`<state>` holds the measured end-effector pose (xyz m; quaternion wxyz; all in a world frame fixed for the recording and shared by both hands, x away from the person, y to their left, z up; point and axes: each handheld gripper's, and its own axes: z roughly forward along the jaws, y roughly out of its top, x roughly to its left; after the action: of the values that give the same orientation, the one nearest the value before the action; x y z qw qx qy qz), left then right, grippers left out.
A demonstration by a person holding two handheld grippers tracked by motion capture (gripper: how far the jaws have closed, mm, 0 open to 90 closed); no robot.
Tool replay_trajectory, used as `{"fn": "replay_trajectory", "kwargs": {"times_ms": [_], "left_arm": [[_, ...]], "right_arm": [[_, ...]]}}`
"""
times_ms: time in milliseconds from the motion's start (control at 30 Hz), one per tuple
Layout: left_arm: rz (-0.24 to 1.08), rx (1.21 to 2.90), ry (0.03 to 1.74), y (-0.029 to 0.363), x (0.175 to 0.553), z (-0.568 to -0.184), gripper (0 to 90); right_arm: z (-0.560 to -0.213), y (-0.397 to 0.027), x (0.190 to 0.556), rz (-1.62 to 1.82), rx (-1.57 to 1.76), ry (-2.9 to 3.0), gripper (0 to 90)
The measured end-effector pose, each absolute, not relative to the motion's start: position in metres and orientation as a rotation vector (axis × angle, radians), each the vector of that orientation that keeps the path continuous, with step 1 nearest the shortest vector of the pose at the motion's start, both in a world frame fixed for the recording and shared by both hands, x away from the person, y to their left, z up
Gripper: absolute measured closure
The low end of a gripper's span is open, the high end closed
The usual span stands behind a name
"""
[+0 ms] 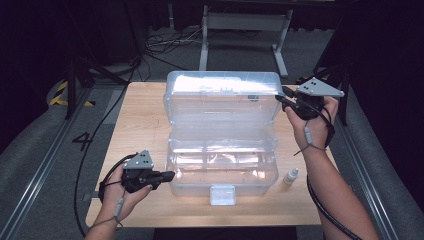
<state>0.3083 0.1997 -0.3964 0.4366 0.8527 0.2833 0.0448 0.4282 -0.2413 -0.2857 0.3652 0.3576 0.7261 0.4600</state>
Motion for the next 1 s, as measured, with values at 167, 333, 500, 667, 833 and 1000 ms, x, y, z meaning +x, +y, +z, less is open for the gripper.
{"fn": "replay_trajectory", "kwargs": {"times_ms": [167,333,500,667,833,1000], "left_arm": [[0.108,2.113,0.706,0.201,0.308,-0.397,90.0],[0.114,2.117,0.704,0.200,0.308,-0.397,90.0],[0.118,2.118,0.705,0.200,0.308,-0.397,90.0],[0.116,2.117,0.705,0.200,0.308,-0.398,90.0],[0.116,2.116,0.707,0.200,0.308,-0.398,90.0],[0.116,2.117,0.707,0.200,0.308,-0.398,90.0]], "right_arm": [[-0.283,-0.241,0.434,1.162,0.932,1.881,71.5],[-0.282,-0.240,0.439,1.153,0.945,1.890,71.9],[-0.280,-0.240,0.444,1.143,0.961,1.900,72.7],[-0.278,-0.239,0.452,1.127,0.962,1.915,73.0],[-0.277,-0.238,0.459,1.118,0.971,1.925,73.5],[-0.276,-0.237,0.464,1.107,0.977,1.930,74.0]]}}
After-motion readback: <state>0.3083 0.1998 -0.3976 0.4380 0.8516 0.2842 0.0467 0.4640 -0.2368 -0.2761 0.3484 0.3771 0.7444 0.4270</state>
